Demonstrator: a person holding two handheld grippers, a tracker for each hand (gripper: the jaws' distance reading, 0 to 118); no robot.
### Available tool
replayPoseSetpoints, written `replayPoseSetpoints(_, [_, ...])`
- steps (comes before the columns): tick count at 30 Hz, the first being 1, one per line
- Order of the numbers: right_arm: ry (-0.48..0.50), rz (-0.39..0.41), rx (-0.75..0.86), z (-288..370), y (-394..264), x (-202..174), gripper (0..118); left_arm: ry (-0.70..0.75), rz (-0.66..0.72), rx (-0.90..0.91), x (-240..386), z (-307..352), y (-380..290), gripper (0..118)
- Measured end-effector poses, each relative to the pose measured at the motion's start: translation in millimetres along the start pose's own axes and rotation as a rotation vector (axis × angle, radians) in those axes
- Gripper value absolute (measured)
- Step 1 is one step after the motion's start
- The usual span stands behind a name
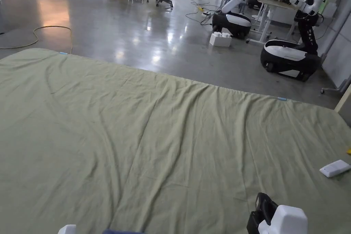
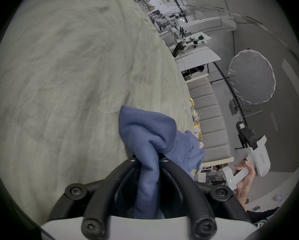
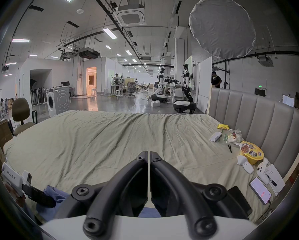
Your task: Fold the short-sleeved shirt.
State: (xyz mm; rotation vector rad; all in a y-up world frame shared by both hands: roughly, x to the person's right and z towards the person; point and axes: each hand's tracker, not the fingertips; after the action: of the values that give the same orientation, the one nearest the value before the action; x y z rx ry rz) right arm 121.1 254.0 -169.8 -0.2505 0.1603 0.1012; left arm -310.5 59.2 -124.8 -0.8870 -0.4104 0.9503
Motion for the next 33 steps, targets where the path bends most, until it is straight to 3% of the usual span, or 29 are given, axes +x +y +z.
replayPoseSetpoints(8, [-0.008, 0.006, 0.000, 2.8, -0.1, 7.5, 3, 0.052, -0.052, 0.053, 35.4, 27.5, 15.2, 12])
replayPoseSetpoints(13, [-0.015, 0.007, 0.008, 5.2, 1.2, 13.3, 3, 0.148, -0.175, 0.098, 63.6, 65.9, 32.3, 12])
replayPoseSetpoints(20, [-0.006, 0.006, 0.009, 3.6, 0.7, 15.9, 3, 0.477, -0.338, 0.123, 122.7, 118.8, 47.9, 12])
replayPoseSetpoints(24, [0.002, 0.000, 0.013, 2.3, 0.8, 15.0, 3, 0.623, -0.376, 0.113, 148.8, 117.3, 49.2, 12])
replayPoseSetpoints(33, [0.008, -0.014, 0.010, -0.3, -0.6, 18.0, 3, 0.655, -0.441, 0.068, 194.1, 75.6, 30.8, 12])
